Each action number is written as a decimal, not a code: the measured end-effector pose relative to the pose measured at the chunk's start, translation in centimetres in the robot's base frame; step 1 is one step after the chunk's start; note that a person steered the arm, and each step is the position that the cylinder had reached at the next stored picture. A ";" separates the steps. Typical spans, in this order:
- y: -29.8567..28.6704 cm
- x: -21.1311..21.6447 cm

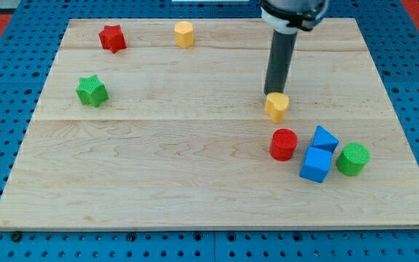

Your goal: Point your arm at the yellow hexagon

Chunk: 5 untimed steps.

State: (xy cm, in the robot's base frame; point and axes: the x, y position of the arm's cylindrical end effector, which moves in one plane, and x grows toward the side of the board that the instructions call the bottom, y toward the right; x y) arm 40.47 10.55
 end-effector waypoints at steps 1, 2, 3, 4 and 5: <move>0.0 3.6; -0.5 3.0; -1.5 -1.8; -1.5 -8.4; -2.6 -15.5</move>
State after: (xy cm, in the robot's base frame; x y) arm 24.99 7.92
